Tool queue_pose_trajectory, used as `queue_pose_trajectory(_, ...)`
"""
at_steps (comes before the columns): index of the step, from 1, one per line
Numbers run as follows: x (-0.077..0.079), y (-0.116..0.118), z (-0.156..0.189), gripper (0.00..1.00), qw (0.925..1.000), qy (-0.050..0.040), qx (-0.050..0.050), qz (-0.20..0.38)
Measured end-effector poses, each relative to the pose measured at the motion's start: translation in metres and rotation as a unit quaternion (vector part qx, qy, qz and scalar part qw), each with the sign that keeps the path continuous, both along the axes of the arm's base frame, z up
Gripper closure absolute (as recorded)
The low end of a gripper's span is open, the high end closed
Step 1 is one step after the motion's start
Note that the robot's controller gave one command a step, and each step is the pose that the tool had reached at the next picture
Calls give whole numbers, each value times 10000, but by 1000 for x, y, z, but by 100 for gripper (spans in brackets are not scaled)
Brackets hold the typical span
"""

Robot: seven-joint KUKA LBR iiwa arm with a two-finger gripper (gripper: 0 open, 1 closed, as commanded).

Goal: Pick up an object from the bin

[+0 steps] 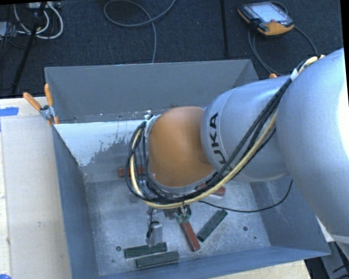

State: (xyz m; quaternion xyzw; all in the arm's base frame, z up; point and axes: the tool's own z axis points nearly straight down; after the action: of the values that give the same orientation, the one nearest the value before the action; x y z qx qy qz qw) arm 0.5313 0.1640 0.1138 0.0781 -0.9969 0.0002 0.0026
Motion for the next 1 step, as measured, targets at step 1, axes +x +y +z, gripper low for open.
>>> queue_pose_trajectory(1, -6, -19, -3, 0, 9959, -11, -3, -903)
